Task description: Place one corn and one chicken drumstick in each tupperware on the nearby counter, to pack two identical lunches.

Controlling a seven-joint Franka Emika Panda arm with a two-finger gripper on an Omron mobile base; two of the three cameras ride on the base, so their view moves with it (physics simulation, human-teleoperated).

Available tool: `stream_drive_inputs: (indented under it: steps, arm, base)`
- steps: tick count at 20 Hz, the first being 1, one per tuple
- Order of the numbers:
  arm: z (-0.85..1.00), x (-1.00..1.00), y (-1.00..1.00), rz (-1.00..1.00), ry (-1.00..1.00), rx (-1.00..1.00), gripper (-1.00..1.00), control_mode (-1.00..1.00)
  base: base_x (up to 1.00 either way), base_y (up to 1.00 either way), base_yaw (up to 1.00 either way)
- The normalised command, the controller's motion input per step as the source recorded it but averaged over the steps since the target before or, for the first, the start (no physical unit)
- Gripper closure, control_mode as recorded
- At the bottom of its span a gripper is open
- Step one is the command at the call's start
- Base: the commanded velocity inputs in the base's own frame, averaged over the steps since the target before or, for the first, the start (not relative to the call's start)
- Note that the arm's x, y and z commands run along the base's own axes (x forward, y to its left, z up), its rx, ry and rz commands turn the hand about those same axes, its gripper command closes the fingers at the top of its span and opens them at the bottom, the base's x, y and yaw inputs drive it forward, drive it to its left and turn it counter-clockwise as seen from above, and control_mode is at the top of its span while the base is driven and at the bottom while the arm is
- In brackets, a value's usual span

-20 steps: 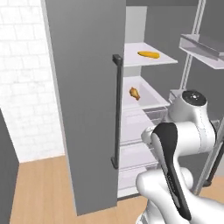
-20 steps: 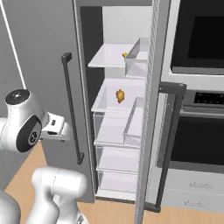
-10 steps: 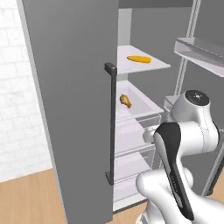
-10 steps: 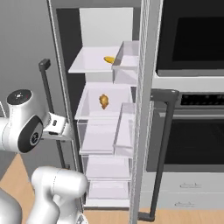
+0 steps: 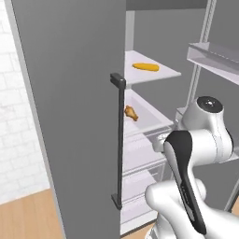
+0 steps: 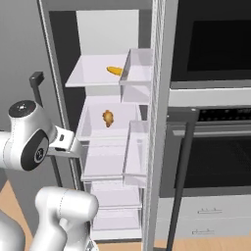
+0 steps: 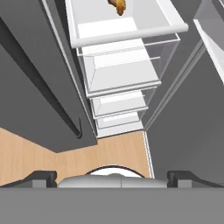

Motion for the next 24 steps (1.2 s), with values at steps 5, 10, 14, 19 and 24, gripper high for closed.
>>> stream_drive_inputs:
  steps: [5, 10, 14, 19, 24]
  arm:
    - [0.00, 0.00, 0.00, 0.00, 0.00, 0.00, -1.00, 1.00]
    - [0.00, 0.00, 0.00, 0.00, 0.00, 0.00, -1.00, 1.00]
    - [0.00, 0.00, 0.00, 0.00, 0.00, 0.00, -1.00, 1.00]
    - [0.00, 0.00, 0.00, 0.00, 0.00, 0.00, -1.00, 1.00]
    - [0.00, 0.00, 0.00, 0.00, 0.00, 0.00, -1.00, 1.00]
  base:
    - [0.30, -0.14, -0.02]
    - [0.40, -0.34, 0.00]
    - [0.36, -0.28, 0.00]
    - [0.28, -0.04, 0.00]
    - [0.10, 0.00, 0.00]
